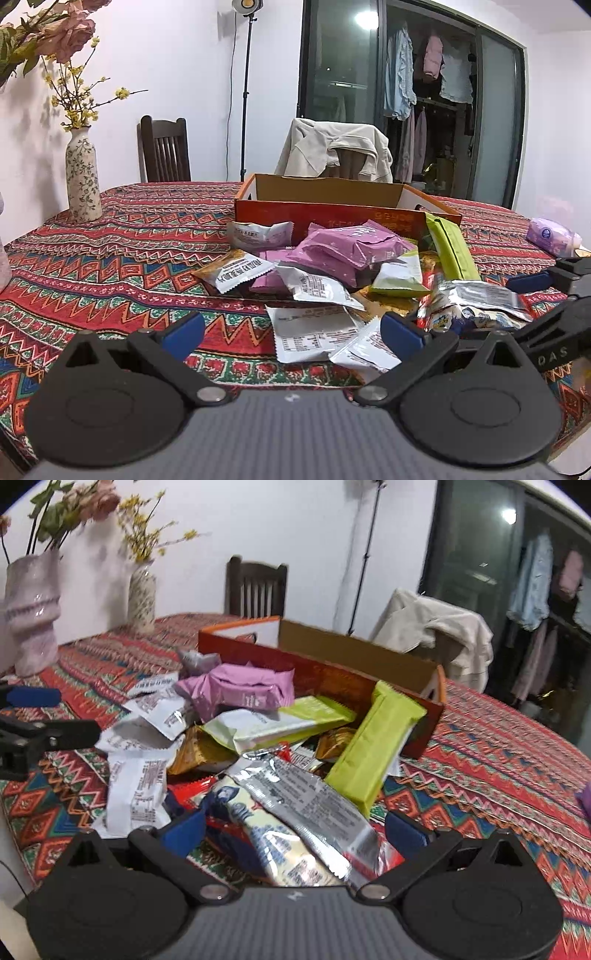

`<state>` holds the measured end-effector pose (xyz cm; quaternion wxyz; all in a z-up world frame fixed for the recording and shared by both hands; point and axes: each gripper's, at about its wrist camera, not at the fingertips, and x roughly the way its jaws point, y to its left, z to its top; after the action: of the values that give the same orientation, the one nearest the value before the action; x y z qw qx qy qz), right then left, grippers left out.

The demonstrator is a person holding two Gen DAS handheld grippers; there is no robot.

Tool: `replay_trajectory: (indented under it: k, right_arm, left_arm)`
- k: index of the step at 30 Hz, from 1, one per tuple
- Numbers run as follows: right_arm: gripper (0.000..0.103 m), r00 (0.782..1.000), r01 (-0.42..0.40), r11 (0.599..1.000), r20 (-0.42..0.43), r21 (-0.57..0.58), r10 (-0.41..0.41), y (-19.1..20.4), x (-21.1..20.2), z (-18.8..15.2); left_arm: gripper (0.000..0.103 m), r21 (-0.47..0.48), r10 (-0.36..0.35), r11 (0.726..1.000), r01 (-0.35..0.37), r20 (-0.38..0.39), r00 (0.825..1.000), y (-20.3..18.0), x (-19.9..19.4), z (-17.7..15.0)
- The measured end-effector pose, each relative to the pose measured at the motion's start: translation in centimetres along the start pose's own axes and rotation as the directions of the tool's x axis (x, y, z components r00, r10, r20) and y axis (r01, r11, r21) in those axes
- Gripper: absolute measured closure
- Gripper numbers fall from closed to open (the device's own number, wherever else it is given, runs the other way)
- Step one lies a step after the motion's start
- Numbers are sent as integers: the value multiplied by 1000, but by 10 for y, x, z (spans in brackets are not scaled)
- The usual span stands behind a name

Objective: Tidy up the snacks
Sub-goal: 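Lower the right tool onto the silver foil bar and close it, then grasp a white sachet with the left tool while the right tool lifts the foil bar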

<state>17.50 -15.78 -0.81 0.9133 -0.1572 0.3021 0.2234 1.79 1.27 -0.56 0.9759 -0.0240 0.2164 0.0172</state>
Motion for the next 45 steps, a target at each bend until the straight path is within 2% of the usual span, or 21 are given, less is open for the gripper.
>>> replay_trajectory:
  k: [4, 6, 11, 12, 13, 16, 24, 28, 31, 35, 38, 45]
  right_arm:
    - [0, 998, -57, 998, -16, 25, 58, -7, 10, 1]
    - [5, 997, -78, 997, -13, 29, 78, -6, 10, -2]
    - [27, 996, -90, 996, 9, 17, 90, -1, -3, -11]
    - [36, 996, -93, 995, 15, 21, 92, -1, -7, -11]
    - [40, 995, -97, 995, 26, 32, 96, -2, -11, -13]
    - [46, 994, -93, 993, 61, 67, 89, -3, -25, -17]
    - [48, 988, -52, 989, 153, 140, 30, -11, -48, -24]
    - [48, 984, -30, 984, 178, 177, -2, -18, -50, -26]
    - [48, 981, -28, 977, 196, 209, -14, -24, -48, -28]
    - [48, 975, -53, 971, 222, 232, 0, -26, -47, -31]
    - [48, 971, -77, 971, 236, 228, 21, -24, -47, -34]
    - [48, 966, -114, 965, 253, 236, 52, -23, -50, -39]
  left_arm:
    - [0, -7, 11, 1000, -11, -4, 1000, 3, 1, 0]
    - [0, -10, 12, 1000, -12, -8, 1000, 4, 2, -1]
    - [0, -15, 12, 1000, -13, -29, 1000, 3, 6, -1]
    - [0, -16, 10, 1000, -10, -35, 999, 2, 6, -1]
    - [0, -18, 7, 1000, -7, -40, 999, 1, 7, -1]
    - [0, -25, 4, 1000, -5, -62, 998, -5, 8, -1]
    - [0, -61, 24, 998, -35, -166, 986, -36, 22, -1]
    - [0, -90, 65, 992, -85, -203, 977, -50, 30, 2]
    - [0, -101, 121, 984, -146, -224, 967, -61, 38, 4]
    - [0, -82, 205, 969, -232, -254, 945, -74, 44, 1]
    - [0, -74, 239, 960, -272, -296, 925, -75, 49, -4]
    - [0, -73, 254, 956, -285, -287, 924, -76, 45, -6]
